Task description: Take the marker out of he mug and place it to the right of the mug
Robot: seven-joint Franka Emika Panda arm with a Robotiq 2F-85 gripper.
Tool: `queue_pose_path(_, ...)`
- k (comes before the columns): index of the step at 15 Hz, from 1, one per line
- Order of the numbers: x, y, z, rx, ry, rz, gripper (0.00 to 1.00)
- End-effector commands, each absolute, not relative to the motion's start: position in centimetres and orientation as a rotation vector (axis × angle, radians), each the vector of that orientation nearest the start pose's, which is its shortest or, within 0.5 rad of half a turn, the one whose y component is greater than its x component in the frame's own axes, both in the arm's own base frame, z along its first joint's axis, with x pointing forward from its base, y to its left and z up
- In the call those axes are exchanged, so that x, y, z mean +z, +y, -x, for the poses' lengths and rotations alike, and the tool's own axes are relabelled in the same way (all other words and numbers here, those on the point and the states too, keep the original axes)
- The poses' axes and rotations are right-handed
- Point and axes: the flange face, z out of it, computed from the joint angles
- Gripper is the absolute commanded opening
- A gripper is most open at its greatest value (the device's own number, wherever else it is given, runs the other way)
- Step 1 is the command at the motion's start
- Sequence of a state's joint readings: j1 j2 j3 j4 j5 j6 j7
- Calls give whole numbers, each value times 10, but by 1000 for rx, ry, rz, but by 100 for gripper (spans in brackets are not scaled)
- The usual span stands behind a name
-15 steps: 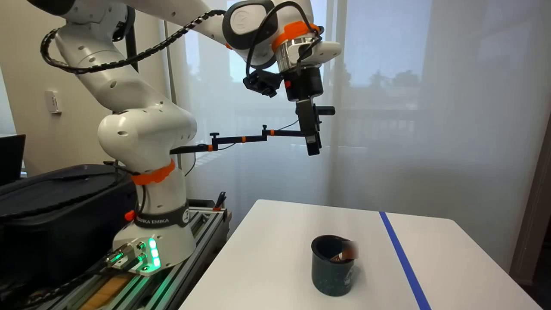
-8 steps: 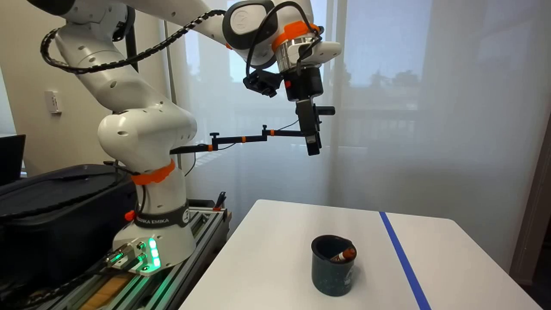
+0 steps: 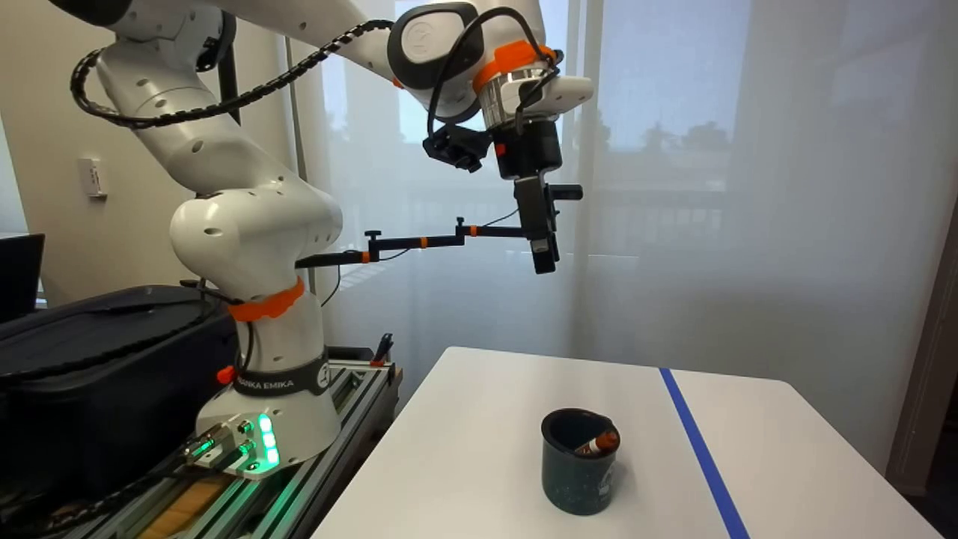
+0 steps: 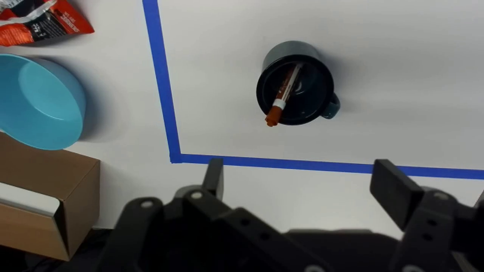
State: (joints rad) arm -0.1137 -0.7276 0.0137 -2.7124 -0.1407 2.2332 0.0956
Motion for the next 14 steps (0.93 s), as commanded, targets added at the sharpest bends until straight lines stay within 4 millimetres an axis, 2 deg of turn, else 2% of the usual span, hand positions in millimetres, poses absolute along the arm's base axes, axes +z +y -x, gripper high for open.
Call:
queue_pose_path(1,436,-29,-343,-578,349,3274,100)
queue_pose_path(2,447,-26,-362,-623,414,3269,100)
queue_pose_path(6,431,-13,-372,-754,742,3202,100)
queue_pose_path(11,389,-15,-383,-773,1148,3173,100)
queue_pose_path(14,359,-14,-385,-728,1298,3160,100)
